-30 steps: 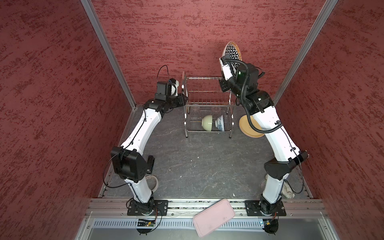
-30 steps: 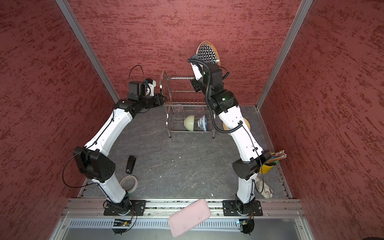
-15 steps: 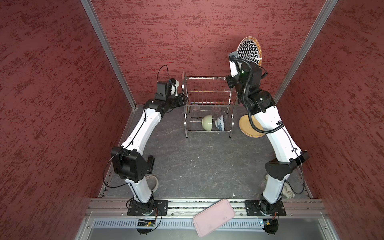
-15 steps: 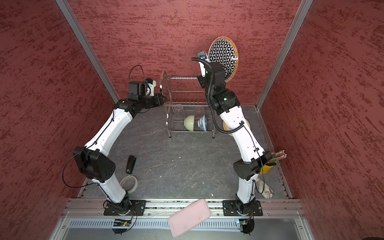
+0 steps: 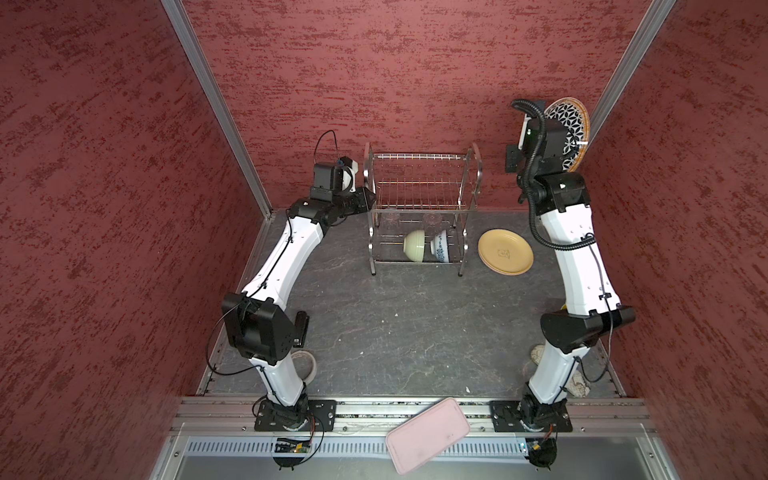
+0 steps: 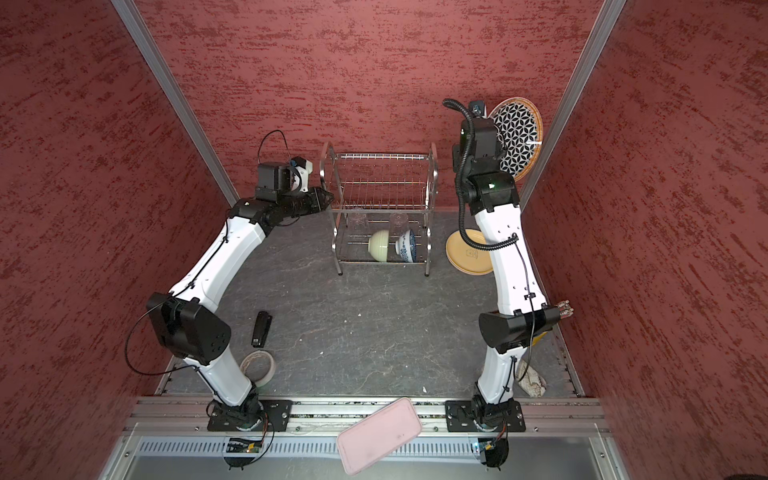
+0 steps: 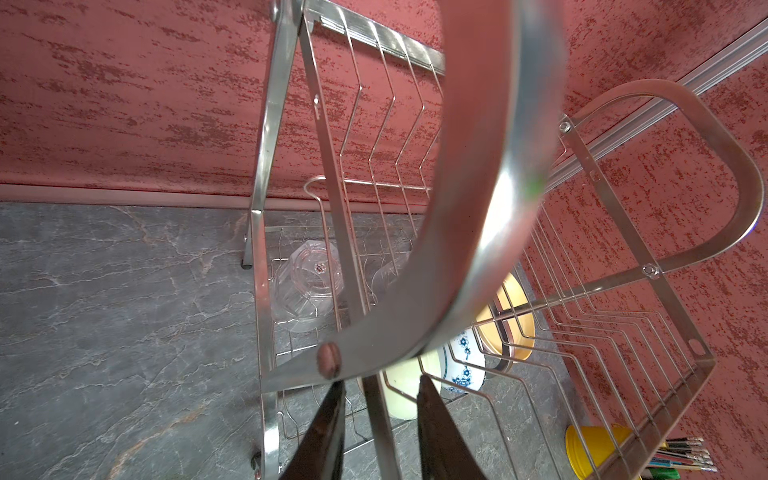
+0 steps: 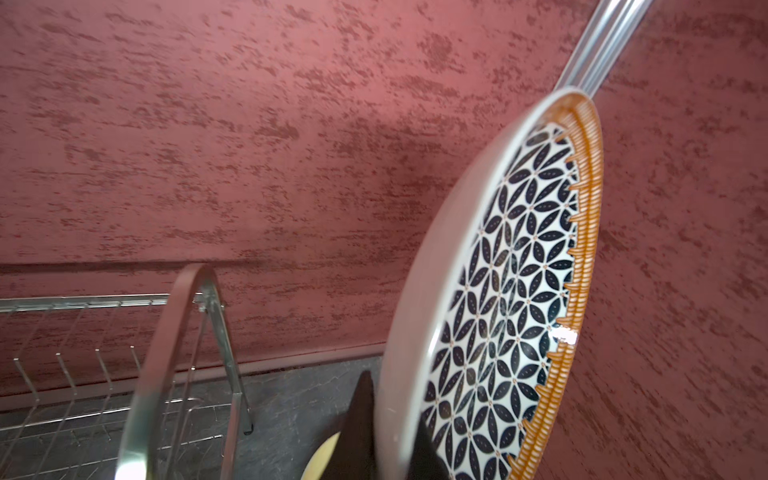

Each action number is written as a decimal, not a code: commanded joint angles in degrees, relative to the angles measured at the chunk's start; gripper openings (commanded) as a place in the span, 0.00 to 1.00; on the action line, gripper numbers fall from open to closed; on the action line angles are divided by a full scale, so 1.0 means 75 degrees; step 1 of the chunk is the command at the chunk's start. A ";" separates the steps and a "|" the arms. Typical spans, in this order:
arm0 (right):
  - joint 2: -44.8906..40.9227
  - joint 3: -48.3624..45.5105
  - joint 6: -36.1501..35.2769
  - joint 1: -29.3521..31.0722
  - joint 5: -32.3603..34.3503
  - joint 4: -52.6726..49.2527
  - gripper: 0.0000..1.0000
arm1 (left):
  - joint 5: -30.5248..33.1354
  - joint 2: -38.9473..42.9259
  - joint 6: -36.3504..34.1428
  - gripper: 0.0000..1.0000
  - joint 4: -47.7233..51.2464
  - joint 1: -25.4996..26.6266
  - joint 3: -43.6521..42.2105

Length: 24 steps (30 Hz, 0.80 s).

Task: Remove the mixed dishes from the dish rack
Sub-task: 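Lift the patterned plate up and out of the rack with the right gripper, then lower the patterned plate onto the yellow plate stack with the right gripper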

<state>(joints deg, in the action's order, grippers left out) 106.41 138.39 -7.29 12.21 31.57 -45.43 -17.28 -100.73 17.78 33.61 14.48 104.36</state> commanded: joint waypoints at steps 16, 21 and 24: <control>-0.0487 -0.2762 0.1339 -0.0512 -0.0940 0.0516 0.00 | 0.0355 -0.0481 -0.0179 0.30 0.0907 -0.0056 -0.0153; -0.0583 -0.3568 0.1503 -0.0643 -0.1217 0.0721 0.00 | 0.0347 -0.0492 -0.0179 0.30 0.0878 -0.0044 -0.0209; -0.0556 -0.4020 0.1640 -0.0761 -0.1403 0.0856 0.00 | 0.0347 -0.0505 -0.0172 0.30 0.0875 -0.0044 -0.0205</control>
<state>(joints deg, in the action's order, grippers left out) 106.39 108.79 3.95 7.62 20.56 -46.68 -17.76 -100.95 17.78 33.61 14.48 104.53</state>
